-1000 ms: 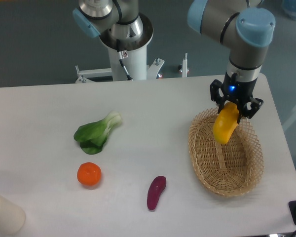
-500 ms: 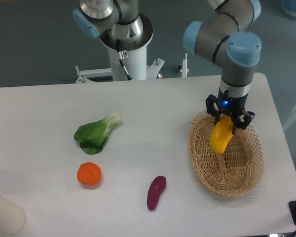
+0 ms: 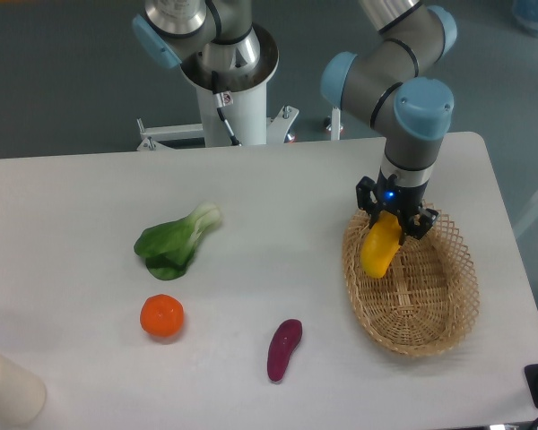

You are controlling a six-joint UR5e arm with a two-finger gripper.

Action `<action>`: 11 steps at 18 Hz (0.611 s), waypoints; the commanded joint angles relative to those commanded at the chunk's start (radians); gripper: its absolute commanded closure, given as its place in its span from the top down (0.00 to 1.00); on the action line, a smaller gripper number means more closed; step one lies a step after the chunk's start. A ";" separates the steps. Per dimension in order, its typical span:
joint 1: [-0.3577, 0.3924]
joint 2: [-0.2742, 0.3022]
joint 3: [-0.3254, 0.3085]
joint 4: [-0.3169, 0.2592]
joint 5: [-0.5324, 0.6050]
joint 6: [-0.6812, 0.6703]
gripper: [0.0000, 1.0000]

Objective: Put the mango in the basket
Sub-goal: 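Lower the mango into the basket and open the gripper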

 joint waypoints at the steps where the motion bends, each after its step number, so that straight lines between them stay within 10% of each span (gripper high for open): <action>1: 0.000 -0.005 0.006 0.002 0.000 0.000 0.52; 5: -0.002 -0.009 0.006 0.012 0.002 0.009 0.54; 11: 0.000 -0.006 0.017 0.012 0.000 0.011 0.91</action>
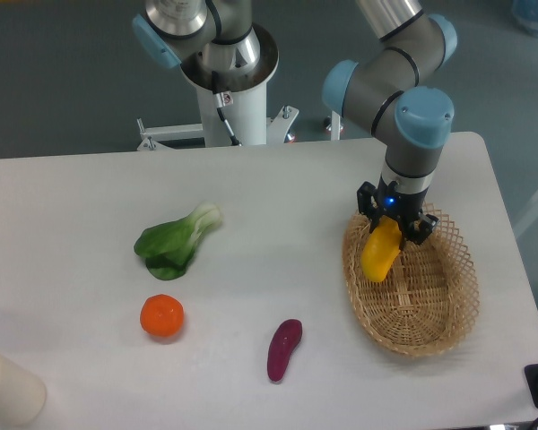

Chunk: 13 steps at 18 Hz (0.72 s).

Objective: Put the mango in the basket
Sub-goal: 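Lower the mango into the basket and open the gripper, then hold the open gripper just above the mango in the basket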

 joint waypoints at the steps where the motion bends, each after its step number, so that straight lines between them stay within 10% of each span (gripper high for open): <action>1: 0.000 0.003 -0.002 0.000 0.000 0.002 0.93; 13: 0.008 0.012 0.054 -0.014 -0.008 0.003 1.00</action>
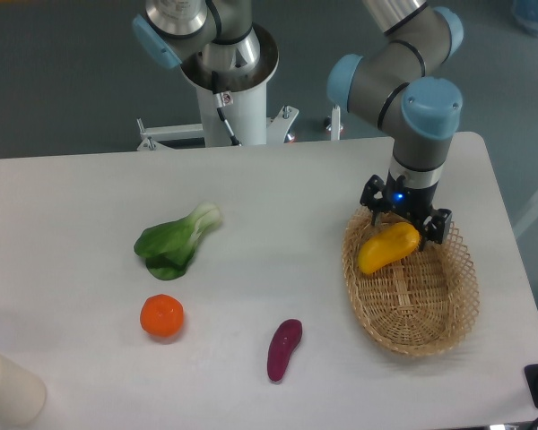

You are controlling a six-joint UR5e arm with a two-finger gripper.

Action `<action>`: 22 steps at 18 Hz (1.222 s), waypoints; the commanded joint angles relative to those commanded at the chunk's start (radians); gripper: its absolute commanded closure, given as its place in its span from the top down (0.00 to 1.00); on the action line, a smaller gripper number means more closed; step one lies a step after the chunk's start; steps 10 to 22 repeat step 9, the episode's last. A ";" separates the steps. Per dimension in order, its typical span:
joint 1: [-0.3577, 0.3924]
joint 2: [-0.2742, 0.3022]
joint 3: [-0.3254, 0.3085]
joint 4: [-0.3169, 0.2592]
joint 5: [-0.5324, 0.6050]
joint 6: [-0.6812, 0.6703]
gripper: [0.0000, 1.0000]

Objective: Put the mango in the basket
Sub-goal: 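Hold the open gripper just above the mango in the basket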

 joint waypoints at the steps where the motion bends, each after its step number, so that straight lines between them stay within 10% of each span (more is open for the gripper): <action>1: 0.003 0.000 0.002 -0.005 0.005 0.002 1.00; 22: 0.015 0.006 0.005 -0.006 0.000 0.049 1.00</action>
